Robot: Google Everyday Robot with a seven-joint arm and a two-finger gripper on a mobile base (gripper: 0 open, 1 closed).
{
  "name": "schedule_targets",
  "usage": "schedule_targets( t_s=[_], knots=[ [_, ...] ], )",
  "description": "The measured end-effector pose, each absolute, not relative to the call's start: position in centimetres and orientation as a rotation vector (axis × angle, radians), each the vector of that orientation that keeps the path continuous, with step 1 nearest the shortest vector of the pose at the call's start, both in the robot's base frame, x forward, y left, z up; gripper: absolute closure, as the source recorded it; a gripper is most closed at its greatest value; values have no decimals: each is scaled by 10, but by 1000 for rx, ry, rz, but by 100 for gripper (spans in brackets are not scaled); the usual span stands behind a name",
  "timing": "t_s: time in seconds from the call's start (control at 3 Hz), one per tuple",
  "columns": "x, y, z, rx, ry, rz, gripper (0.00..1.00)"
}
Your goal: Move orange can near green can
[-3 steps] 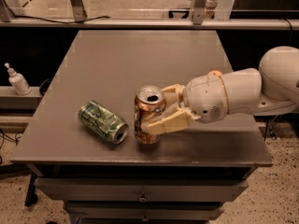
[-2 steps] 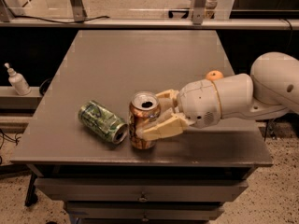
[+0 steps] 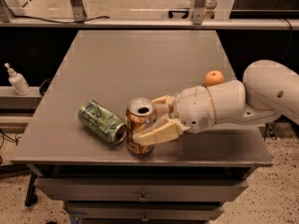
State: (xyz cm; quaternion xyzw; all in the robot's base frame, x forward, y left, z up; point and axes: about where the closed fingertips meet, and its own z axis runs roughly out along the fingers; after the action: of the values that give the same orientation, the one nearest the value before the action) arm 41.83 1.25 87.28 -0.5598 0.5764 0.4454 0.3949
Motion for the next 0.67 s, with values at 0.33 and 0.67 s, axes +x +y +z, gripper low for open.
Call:
schedule_targets(
  t_s=[0.33, 0.67],
  knots=[
    [418, 12, 868, -1417, 1466, 1132, 35],
    [418, 12, 868, -1417, 1466, 1132, 13]
  ],
)
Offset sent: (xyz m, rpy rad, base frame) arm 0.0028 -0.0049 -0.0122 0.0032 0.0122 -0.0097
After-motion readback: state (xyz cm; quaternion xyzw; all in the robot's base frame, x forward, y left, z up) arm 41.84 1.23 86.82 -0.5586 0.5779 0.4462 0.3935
